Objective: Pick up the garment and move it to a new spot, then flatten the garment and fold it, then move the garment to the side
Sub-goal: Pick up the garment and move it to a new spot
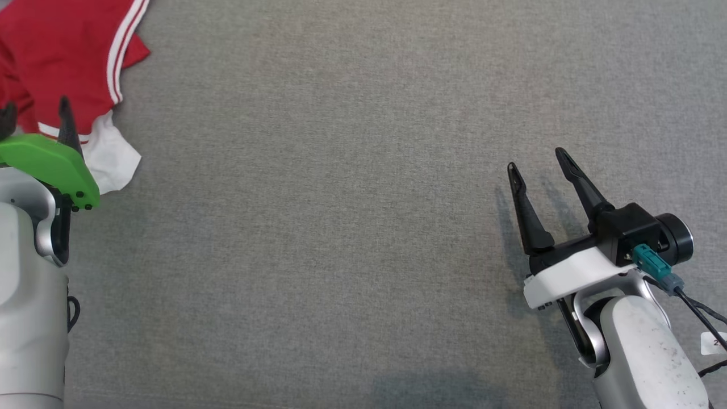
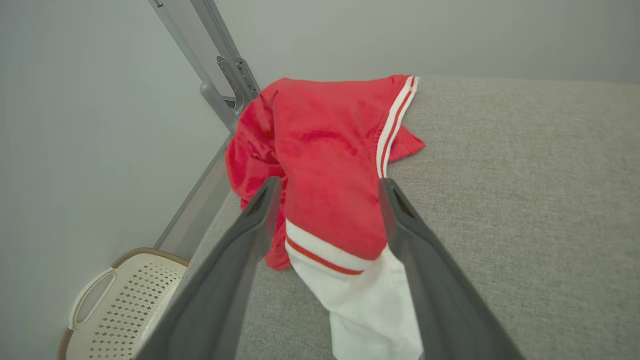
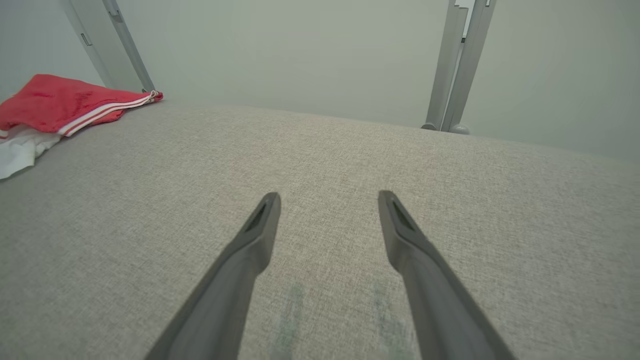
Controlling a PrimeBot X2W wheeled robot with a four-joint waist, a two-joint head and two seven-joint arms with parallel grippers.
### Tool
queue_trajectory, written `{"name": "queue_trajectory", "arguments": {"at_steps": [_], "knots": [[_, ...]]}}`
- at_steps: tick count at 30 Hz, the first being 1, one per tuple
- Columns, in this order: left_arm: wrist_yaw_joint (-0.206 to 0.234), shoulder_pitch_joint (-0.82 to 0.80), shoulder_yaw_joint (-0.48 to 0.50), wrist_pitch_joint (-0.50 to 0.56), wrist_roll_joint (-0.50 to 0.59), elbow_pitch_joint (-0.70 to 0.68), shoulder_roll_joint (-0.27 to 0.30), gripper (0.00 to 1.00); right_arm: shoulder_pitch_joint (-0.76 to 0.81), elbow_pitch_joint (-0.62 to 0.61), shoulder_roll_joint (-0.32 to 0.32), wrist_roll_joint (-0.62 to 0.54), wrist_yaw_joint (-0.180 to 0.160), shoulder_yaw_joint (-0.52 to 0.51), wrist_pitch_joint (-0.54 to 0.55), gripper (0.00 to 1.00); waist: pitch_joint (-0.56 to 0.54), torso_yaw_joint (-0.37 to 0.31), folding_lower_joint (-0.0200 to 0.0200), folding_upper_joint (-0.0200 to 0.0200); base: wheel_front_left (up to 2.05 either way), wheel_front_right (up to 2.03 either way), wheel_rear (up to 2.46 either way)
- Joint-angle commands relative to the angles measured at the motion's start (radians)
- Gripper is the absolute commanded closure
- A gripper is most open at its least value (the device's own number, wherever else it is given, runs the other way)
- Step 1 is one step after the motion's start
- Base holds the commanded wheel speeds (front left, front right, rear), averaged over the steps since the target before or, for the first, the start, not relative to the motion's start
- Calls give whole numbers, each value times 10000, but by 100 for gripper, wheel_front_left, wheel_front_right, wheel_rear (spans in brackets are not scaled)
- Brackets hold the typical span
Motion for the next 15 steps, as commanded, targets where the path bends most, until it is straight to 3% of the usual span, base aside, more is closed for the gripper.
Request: {"name": "queue_trajectory", "arguments": {"at_steps": [1, 12, 14, 15], "knots": [[-5, -241, 43, -21, -88, 261, 11, 0, 82, -100, -17, -51, -15, 11, 15, 0, 542, -506, -2, 0, 0, 0, 0], [722, -577, 172, -168, -98, 2418, 404, 0, 198, -161, 110, -129, -15, 124, 70, 0, 483, -577, -2, 0, 0, 0, 0], [712, -577, 164, -308, -127, 2636, 444, 31, 214, -154, 91, -106, -15, 122, 63, 0, 446, -587, -2, 0, 0, 0, 0], [691, -611, 167, -362, -156, 2732, 463, 80, 225, -147, 90, -101, -15, 121, 55, 0, 426, -591, -2, 0, 0, 0, 0]]}}
